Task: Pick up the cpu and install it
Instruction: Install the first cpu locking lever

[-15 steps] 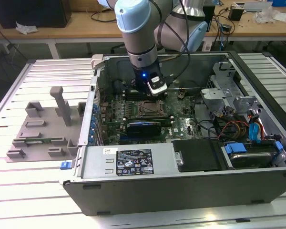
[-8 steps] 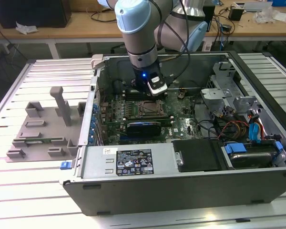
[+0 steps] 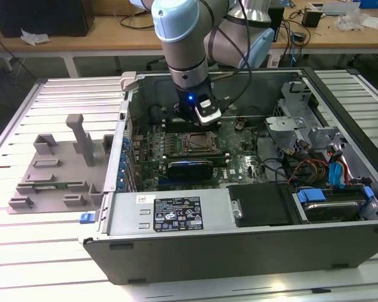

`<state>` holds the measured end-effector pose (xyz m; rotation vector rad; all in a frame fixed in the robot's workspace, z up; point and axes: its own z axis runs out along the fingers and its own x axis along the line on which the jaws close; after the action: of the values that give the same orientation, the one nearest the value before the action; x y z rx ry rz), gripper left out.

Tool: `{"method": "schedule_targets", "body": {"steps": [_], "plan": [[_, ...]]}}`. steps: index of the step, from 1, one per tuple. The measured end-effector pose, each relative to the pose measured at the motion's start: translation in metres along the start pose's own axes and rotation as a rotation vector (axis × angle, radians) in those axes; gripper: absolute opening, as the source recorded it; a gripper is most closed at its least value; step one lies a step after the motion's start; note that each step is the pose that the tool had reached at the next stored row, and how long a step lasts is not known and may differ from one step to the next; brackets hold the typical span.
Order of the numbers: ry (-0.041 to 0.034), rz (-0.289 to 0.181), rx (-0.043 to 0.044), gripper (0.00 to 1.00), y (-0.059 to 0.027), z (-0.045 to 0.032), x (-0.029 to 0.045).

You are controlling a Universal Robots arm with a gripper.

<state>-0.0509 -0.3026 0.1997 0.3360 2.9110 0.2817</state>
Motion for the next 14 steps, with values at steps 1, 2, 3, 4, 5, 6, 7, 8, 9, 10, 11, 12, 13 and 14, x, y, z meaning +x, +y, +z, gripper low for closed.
{"method": "schedule_targets", "body": {"steps": [1, 2, 3, 4, 5, 6, 7, 8, 9, 10, 11, 12, 13, 14], "plan": [[0.0, 0.0, 0.0001, 0.11, -0.0006, -0.0001, -0.0002], [0.0, 0.0, 0.0, 0.11, -0.0017, -0.0003, -0.0004], [-0.0001, 0.0, 0.0001, 0.11, -0.003, -0.0005, -0.0008], [-0.0001, 0.001, 0.0001, 0.11, -0.0038, -0.0006, -0.001], [-0.0002, 0.001, -0.0001, 0.11, -0.0042, -0.0007, -0.0011], [-0.0004, 0.001, -0.0003, 0.11, -0.0045, -0.0006, -0.0011], [-0.0003, 0.001, -0.0025, 0.11, -0.0048, -0.0006, -0.0011], [-0.0001, 0.002, -0.0044, 0.11, -0.005, -0.0005, -0.0012], [0.0003, 0.002, -0.0071, 0.11, -0.0051, -0.0005, -0.0012], [0.0011, 0.003, -0.0124, 0.11, -0.0052, -0.0005, -0.0012], [0.0021, 0.004, -0.0182, 0.11, -0.0055, -0.0005, -0.0013], [0.0035, 0.007, -0.0282, 0.11, -0.0063, -0.0006, -0.0015], [0.0038, 0.007, -0.0296, 0.11, -0.0072, -0.0007, -0.0017], [0.0037, 0.007, -0.0297, 0.11, -0.008, -0.0008, -0.0019]]}}
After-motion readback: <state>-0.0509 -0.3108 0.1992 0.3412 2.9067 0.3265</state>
